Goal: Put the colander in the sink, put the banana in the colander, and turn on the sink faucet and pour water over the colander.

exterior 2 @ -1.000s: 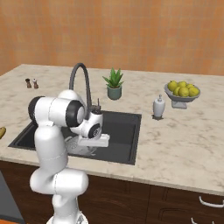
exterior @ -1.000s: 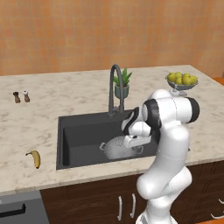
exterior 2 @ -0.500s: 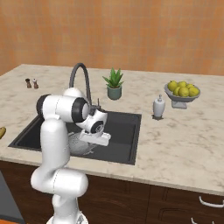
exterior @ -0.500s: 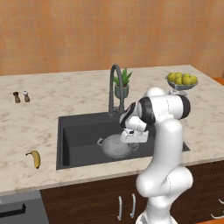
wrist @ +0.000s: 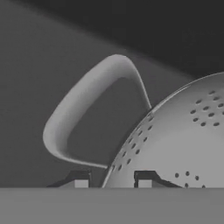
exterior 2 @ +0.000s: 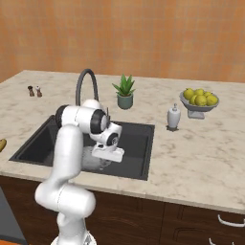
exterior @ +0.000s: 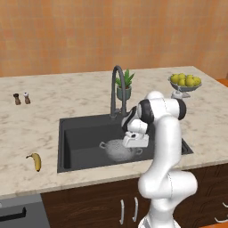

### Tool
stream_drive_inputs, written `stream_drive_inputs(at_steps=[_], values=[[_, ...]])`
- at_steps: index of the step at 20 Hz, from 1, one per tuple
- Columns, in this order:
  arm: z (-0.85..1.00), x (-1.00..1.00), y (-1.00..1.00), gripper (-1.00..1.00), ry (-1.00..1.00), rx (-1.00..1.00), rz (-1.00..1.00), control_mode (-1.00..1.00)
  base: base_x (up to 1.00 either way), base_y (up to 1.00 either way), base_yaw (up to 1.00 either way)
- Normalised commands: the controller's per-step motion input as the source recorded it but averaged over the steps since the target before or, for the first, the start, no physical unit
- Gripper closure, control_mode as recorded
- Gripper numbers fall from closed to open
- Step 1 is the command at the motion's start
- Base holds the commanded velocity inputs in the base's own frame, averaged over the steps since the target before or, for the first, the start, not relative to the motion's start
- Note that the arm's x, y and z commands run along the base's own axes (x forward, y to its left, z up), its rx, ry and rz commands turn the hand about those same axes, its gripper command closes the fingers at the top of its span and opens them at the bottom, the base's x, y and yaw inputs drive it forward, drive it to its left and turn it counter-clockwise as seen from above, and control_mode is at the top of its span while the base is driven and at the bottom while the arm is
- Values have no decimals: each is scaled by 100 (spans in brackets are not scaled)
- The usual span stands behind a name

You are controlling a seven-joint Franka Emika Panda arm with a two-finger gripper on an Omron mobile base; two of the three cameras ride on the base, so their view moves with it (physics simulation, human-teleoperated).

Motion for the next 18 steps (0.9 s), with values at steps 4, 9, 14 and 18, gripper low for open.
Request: stream_drive_inputs(at_steps=[4, 9, 14, 18], values=[[-49, 1, -39, 100, -10, 16, 37, -100, 0, 0, 0], [-8, -30, -21, -100, -22, 17, 33, -100, 0, 0, 0], [52, -46, -33, -100, -30, 20, 23, -100, 0, 0, 0], [86, -36, -72, -100, -32, 16, 8, -100, 0, 0, 0]])
